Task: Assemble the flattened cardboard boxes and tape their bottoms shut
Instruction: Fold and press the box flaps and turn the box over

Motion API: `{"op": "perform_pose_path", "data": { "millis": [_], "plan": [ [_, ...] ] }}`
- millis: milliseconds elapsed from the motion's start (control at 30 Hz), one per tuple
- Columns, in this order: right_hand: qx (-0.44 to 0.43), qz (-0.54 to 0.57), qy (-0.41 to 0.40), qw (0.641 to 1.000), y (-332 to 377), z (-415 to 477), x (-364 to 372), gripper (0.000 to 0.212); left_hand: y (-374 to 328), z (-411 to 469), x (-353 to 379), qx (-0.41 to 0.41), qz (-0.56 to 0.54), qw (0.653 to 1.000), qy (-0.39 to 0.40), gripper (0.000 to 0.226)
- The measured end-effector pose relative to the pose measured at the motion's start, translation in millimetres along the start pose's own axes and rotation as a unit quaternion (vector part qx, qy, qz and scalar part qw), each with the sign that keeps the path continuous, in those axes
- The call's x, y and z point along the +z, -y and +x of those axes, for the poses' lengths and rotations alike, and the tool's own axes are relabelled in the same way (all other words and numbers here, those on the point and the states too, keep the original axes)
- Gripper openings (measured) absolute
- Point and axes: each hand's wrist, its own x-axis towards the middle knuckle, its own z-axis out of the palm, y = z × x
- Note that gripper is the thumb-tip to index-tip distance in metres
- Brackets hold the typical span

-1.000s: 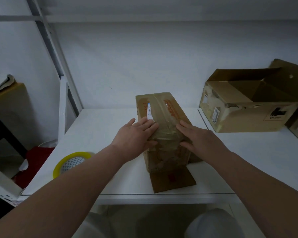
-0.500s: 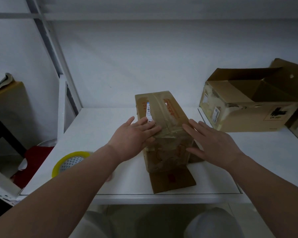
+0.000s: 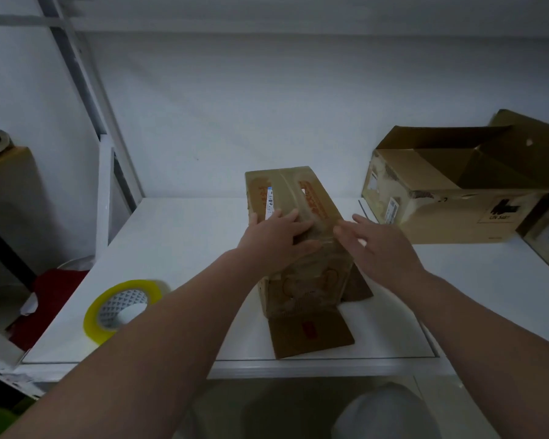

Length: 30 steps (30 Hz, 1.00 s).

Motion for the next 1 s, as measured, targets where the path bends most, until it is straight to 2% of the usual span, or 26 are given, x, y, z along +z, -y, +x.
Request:
{"op": "perform_pose_path", "data": {
  "millis": [33,100,167,500,633,767,933,1000],
  "plan": [
    [0.010,0.021,0.021,1.000,3.3,7.9,-2.2,0.052,1.0,-0.5,1.2,-0.003,0.003,1.000,-0.001,0.057],
    [-0.031,-0.018,0.077,0.996,8.2,19.8,-2.8,0.042,5.3,-1.1,2.9,-0.003,0.012,1.000,-0.003,0.059],
    [-0.066,-0.051,0.127,0.988,11.5,25.2,0.3,0.044,8.3,-1.3,4.8,-0.001,0.029,1.000,-0.001,0.062],
    [-0.153,-0.113,0.078,0.979,-6.5,19.5,25.3,0.057,0.5,-1.3,11.8,-0.003,0.066,0.998,-0.010,0.072],
    [-0.175,-0.105,0.103,0.973,-14.6,19.4,19.9,0.059,8.7,-4.6,9.8,0.022,0.045,0.999,0.005,0.069],
    [-0.144,-0.080,0.114,0.980,-24.0,16.3,11.1,0.054,25.0,-14.1,4.7,0.050,0.034,0.998,0.019,0.065],
    [-0.135,-0.164,0.194,0.958,-24.6,16.5,-4.1,0.051,45.8,-30.6,0.9,0.061,-0.001,0.998,0.022,0.056],
    [-0.154,-0.172,0.199,0.952,-24.1,15.4,-8.3,0.056,49.1,-34.6,1.6,0.056,-0.027,0.998,0.015,0.054]
  ]
}}
